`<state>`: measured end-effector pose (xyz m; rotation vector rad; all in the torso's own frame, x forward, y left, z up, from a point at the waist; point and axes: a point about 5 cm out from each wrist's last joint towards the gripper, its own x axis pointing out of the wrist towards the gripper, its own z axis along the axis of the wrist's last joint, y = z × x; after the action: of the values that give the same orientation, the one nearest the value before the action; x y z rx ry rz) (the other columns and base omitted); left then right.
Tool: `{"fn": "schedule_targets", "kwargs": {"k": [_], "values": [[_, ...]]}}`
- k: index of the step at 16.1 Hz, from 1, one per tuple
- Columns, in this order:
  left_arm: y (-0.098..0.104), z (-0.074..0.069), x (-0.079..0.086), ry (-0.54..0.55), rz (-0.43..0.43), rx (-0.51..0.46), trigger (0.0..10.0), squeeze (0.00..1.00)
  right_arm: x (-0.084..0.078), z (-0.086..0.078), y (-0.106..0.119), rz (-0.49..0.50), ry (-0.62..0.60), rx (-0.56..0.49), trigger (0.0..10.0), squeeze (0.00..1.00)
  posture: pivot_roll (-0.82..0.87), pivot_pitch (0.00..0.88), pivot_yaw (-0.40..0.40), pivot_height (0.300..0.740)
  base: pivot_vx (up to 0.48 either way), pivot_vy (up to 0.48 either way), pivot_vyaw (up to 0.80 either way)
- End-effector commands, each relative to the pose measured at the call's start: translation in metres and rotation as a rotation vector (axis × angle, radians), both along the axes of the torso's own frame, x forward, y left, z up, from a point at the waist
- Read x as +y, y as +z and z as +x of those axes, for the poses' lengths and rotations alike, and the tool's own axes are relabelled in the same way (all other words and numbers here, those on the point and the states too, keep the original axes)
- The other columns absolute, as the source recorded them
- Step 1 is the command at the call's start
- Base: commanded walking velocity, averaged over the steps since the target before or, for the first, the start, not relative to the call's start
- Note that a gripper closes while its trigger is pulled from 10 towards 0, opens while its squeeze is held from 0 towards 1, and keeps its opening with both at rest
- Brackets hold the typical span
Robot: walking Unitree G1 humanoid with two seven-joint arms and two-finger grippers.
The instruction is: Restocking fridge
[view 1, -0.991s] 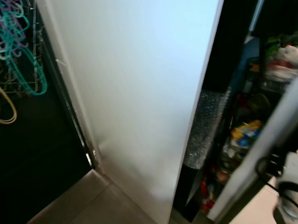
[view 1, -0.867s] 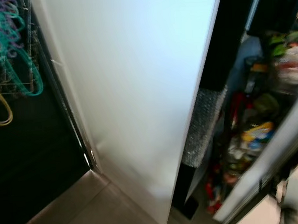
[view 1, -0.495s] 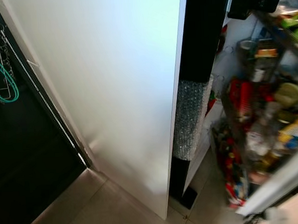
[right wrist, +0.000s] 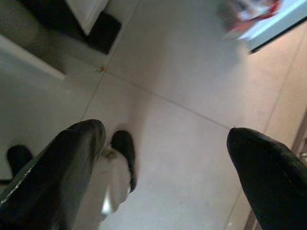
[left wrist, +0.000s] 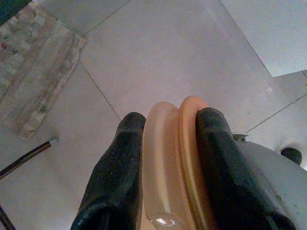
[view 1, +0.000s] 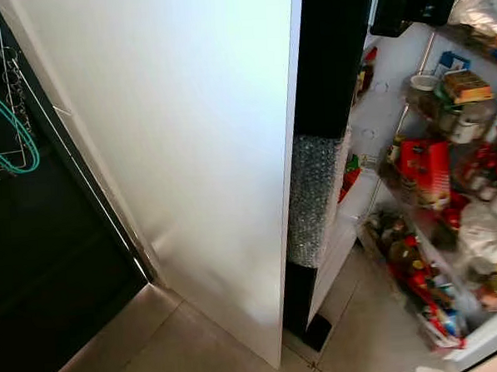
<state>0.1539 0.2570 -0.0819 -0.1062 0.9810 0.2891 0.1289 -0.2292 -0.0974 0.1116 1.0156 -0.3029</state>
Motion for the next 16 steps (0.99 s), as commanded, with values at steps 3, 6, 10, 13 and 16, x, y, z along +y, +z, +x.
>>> {"fn": "schedule_targets", "kwargs": {"k": [3, 6, 10, 13, 16], "values": [[-0.002, 0.007, -0.012, -0.017, -0.014, 0.024, 10.0, 0.00, 0.009, 0.003, -0.001, 0.039, 0.041, 0.001, 10.0, 0.00, -0.07, 0.000, 0.025, 0.740, 0.000, -0.228, 0.00], [-0.002, 0.014, -0.024, -0.023, -0.018, 0.022, 10.0, 0.00, 0.005, 0.003, 0.000, 0.031, 0.016, -0.005, 10.0, 0.00, -0.06, 0.000, 0.027, 0.740, 0.000, -0.351, 0.15], [-0.003, 0.017, -0.032, -0.027, -0.021, 0.023, 10.0, 0.00, 0.006, 0.001, -0.001, 0.041, 0.041, -0.011, 10.0, 0.00, -0.06, 0.000, 0.028, 0.740, 0.000, -0.342, 0.80], [-0.003, 0.017, -0.032, -0.026, -0.018, 0.025, 10.0, 0.00, 0.006, 0.001, -0.001, 0.041, 0.041, -0.012, 10.0, 0.00, -0.06, 0.000, 0.028, 0.740, 0.000, -0.341, 0.80], [-0.002, 0.016, -0.029, -0.026, -0.006, 0.027, 10.0, 0.00, 0.010, 0.009, 0.001, 0.055, 0.017, -0.037, 10.0, 0.00, -0.06, 0.000, 0.037, 0.740, 0.000, -0.360, 0.21]]}}
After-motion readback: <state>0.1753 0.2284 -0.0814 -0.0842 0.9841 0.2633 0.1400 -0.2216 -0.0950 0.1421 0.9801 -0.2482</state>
